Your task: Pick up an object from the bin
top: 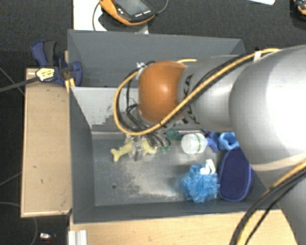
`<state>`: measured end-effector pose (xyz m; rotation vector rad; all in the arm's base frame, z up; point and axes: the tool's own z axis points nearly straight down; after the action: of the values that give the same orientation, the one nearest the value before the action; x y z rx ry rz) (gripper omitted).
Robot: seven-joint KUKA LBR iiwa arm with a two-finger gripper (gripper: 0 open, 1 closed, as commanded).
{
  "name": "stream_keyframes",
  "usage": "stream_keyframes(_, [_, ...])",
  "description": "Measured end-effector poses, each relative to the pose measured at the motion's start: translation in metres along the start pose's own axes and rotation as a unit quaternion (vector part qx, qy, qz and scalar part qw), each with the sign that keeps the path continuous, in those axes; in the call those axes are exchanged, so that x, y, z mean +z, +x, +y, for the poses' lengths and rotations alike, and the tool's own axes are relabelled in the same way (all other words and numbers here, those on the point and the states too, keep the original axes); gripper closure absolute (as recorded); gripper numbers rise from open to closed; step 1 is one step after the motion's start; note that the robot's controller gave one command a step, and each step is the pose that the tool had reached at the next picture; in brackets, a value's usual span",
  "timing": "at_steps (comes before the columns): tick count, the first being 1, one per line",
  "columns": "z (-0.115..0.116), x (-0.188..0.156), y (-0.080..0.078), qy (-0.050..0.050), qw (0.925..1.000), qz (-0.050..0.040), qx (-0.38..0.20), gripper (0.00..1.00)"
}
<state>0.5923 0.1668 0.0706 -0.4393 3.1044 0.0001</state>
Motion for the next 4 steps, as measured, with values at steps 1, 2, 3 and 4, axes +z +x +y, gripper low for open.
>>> stream_keyframes(1, [0.000, -0.025, 0.002, 0.000, 1.0000, 0.0040, 0.001, 1.00])
stream_keyframes(2, [0.000, -0.059, 0.000, 0.000, 1.0000, 0.0008, 0.001, 1.00])
stream_keyframes(3, [0.000, -0.087, 0.000, 0.000, 1.0000, 0.0003, 0.002, 1.00])
stream_keyframes(4, [0.000, -0.118, -0.002, 0.000, 1.0000, -0.0022, 0.004, 1.00])
